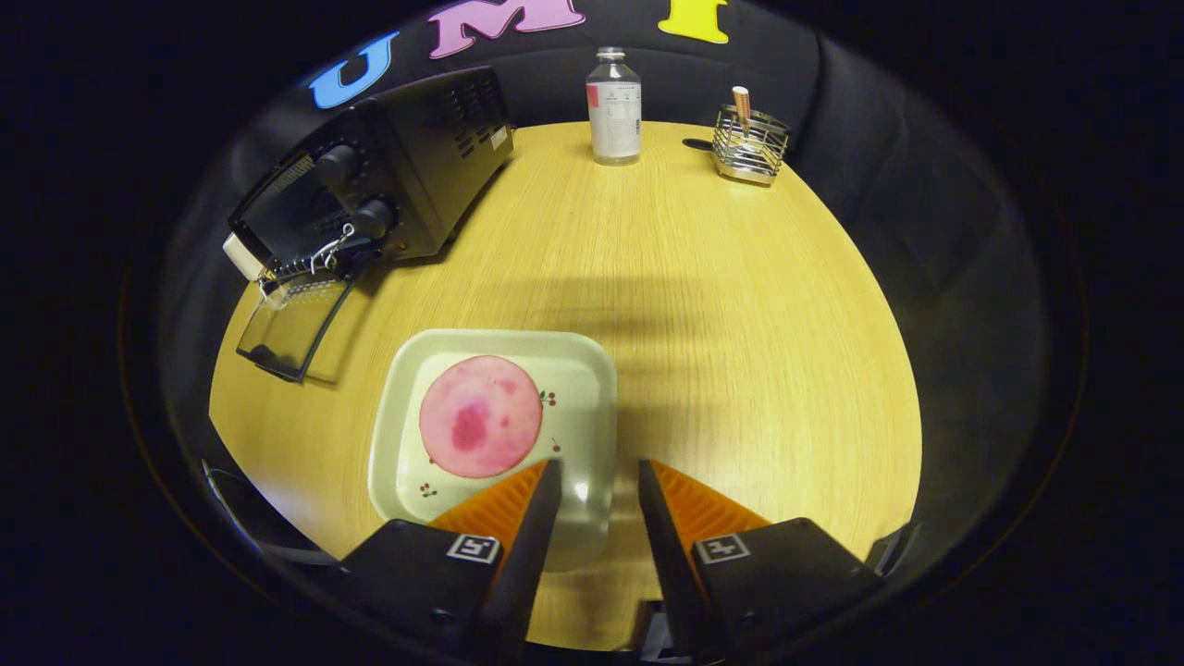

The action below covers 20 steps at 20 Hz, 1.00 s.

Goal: Open the toaster oven, put the food inside, and close the toaster oven door.

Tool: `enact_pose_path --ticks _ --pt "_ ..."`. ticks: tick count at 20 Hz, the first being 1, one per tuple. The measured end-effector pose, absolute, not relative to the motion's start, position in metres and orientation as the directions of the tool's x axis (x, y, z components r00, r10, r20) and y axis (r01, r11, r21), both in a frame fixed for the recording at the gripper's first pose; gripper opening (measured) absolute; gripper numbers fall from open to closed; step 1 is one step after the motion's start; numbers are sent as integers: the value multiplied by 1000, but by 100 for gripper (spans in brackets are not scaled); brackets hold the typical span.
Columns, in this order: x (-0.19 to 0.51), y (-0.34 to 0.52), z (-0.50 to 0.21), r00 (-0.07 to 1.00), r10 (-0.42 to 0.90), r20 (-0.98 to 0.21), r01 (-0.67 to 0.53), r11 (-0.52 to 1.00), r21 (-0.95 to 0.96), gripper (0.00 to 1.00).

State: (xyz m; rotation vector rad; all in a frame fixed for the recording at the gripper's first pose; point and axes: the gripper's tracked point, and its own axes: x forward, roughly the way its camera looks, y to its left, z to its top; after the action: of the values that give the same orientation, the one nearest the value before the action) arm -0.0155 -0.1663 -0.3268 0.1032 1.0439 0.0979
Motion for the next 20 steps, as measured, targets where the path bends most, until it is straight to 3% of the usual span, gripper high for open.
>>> enact_pose_path --ticks 2,5,8,11,14,20 --pt "-14 -162 -327 481 146 -865 -17 987 157 48" --pt "-14 -162 -329 448 165 -879 17 981 193 37" --pt "-15 -155 -327 423 243 -873 20 961 277 12" --pt "-17 -148 -330 421 308 -853 2 940 340 8" --pt "-22 -137 -325 391 380 -838 75 895 440 6" --pt "-35 -123 -293 466 381 -798 101 873 476 6"
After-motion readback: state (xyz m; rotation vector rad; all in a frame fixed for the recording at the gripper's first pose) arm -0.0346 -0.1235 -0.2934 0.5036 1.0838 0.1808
